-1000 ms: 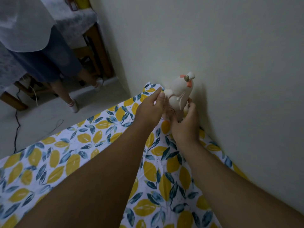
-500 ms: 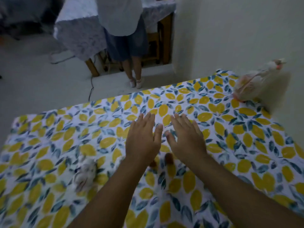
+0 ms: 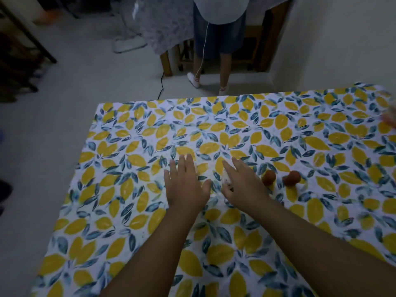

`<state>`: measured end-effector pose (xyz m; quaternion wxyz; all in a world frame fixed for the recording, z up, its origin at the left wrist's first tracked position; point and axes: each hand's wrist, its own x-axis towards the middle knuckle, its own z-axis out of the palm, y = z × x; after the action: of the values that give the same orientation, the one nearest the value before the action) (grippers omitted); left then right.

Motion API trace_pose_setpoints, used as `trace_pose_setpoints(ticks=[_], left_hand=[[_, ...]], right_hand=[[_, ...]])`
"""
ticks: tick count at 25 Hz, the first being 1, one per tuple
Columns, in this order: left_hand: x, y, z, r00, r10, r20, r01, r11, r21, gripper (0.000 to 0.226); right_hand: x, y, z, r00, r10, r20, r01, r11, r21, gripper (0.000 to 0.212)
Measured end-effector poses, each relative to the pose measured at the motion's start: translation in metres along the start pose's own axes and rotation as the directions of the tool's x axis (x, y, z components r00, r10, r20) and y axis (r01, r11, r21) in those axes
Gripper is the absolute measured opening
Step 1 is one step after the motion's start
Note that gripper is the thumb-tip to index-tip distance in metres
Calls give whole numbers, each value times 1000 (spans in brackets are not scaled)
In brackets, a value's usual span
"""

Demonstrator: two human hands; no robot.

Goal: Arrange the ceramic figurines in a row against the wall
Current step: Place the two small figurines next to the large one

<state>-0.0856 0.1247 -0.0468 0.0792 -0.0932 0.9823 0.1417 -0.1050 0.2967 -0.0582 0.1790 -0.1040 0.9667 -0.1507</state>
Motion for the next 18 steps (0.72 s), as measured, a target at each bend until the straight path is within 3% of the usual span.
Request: trace_pose_setpoints(ticks=[3, 6, 8, 11, 14, 18], left_hand=[[3, -12, 13, 996, -65, 56, 78, 961, -266, 91], [2, -17, 19, 998, -27, -63, -4, 892, -452, 79], [1, -15, 15, 992, -5, -130, -57, 881, -469, 71], [11, 9, -2, 978, 72, -196, -156, 878, -453, 62], [26, 65, -17, 949, 211, -234, -299, 836, -460, 58], [36, 174, -10, 923, 341, -177, -384, 787, -484, 66]], right_hand=[[14, -13, 14, 997, 36, 71, -33, 999, -43, 70], [19, -11, 19, 997, 76, -5, -76, 997, 1, 63], [17, -8, 13, 997, 71, -42, -64, 986, 153, 58], [9, 1, -14, 980, 0, -197, 46, 973, 227, 58], [-6, 36, -50, 942, 53, -332, 85, 919, 386, 61], [-34, 132, -91, 890, 179, -419, 53, 873, 485, 65]])
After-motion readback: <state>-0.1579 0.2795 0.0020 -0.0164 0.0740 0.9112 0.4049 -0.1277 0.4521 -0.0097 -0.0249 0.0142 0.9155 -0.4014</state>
